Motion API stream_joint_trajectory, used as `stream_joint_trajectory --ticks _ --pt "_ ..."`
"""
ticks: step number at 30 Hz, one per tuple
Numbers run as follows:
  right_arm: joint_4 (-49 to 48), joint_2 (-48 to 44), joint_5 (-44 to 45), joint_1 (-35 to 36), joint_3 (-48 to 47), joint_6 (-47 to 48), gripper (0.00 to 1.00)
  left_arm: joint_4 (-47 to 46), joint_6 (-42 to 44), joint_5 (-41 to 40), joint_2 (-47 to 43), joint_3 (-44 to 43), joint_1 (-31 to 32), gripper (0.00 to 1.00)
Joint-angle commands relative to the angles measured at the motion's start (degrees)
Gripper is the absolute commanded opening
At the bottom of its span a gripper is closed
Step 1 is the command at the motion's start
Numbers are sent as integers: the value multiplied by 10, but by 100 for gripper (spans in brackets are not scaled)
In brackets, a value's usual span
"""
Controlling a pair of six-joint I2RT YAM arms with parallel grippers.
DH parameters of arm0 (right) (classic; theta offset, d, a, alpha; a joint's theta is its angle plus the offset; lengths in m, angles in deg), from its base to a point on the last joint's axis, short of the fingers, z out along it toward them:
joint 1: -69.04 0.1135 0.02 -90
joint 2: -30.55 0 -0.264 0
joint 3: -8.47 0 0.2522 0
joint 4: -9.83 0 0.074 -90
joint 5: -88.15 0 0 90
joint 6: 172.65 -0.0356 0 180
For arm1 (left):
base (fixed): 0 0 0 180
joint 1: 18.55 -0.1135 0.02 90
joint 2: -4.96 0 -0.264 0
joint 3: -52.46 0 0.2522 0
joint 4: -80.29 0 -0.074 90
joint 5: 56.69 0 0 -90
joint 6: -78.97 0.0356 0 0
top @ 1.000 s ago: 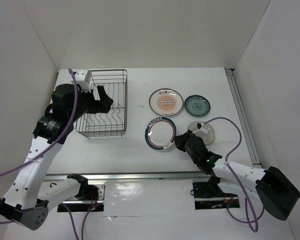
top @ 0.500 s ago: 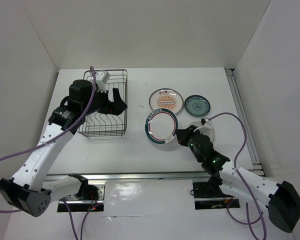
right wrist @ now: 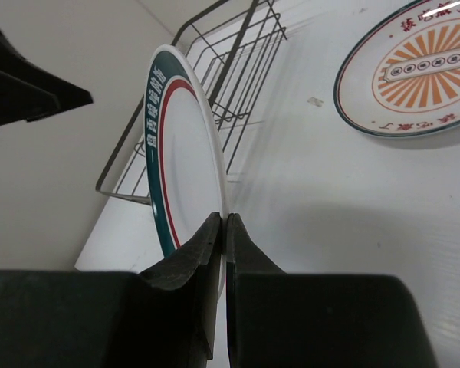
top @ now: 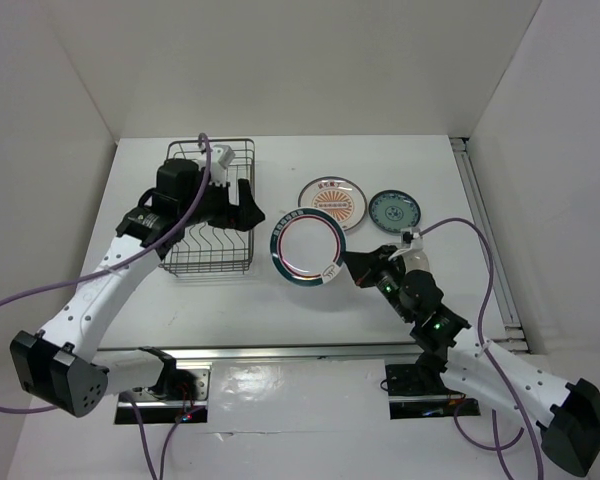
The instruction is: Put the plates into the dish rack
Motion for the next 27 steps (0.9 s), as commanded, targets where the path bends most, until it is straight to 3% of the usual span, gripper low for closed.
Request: stream_joint_trajectory --ticks 1,11,15,16,17,22,23,25,27 --pt "-79 -14 -18 -2 -39 4 0 -42 12 39 24 8 8 100" --pt "-84 -9 -25 -2 -44 4 0 -65 32 148 59 18 26 96" --pt "-101 -14 -30 -2 -44 -2 0 -71 32 189 83 24 31 89" --pt "-101 -14 -37 -2 -39 -2 0 -79 27 200 83 24 31 77" --pt "-107 -14 -37 -2 -39 -2 0 -79 27 200 88 24 31 74" --pt "-113 -33 -47 -2 -28 -7 0 -86 27 207 109 24 31 74" --pt "-113 -33 -47 -2 -28 -7 0 -86 27 213 109 24 31 72" --pt "-113 -39 -54 -2 -28 -13 0 -86 27 213 115 24 31 51" --pt "-113 -39 -60 -2 -28 -13 0 -86 21 213 115 24 31 38"
